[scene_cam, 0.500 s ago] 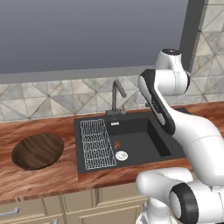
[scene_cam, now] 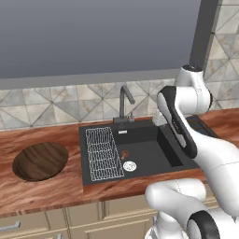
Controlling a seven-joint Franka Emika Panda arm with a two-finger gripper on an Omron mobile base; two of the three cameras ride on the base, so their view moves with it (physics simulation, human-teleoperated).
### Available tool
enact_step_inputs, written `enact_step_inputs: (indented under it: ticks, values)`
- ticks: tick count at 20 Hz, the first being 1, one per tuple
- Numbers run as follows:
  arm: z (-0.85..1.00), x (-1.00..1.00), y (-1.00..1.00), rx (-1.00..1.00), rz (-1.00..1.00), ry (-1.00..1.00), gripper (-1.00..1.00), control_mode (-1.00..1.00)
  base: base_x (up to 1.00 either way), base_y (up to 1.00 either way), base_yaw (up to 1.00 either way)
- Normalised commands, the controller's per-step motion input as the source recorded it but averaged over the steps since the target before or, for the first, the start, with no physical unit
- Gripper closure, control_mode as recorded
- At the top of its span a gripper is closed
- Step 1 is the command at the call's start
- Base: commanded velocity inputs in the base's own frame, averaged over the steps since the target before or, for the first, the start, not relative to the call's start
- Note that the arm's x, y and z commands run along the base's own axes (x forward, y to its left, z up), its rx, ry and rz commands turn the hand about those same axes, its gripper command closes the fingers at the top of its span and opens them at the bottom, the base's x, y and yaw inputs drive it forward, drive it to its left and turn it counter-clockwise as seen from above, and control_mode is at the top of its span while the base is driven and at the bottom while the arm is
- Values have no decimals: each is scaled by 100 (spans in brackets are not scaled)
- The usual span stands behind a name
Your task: Pick the mushroom from the sink and place it in the bowl. Then pick the bowl and place it in the microwave. Then close the microwave door and press the start button.
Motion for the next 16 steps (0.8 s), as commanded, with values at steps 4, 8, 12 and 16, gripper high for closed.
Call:
enact_step_inputs:
  ticks: [4, 8, 12, 16]
  values:
    - [-73, -27, -1, 12, 47, -5, -100, -100, 0, 0, 0]
    - [-73, 0, 35, 5, 41, -1, -100, -100, 0, 0, 0]
    - [-52, 21, 39, 1, 37, 0, -100, -100, 0, 0, 0]
    - [-9, 6, 9, -1, 9, 4, -100, -100, 0, 0, 0]
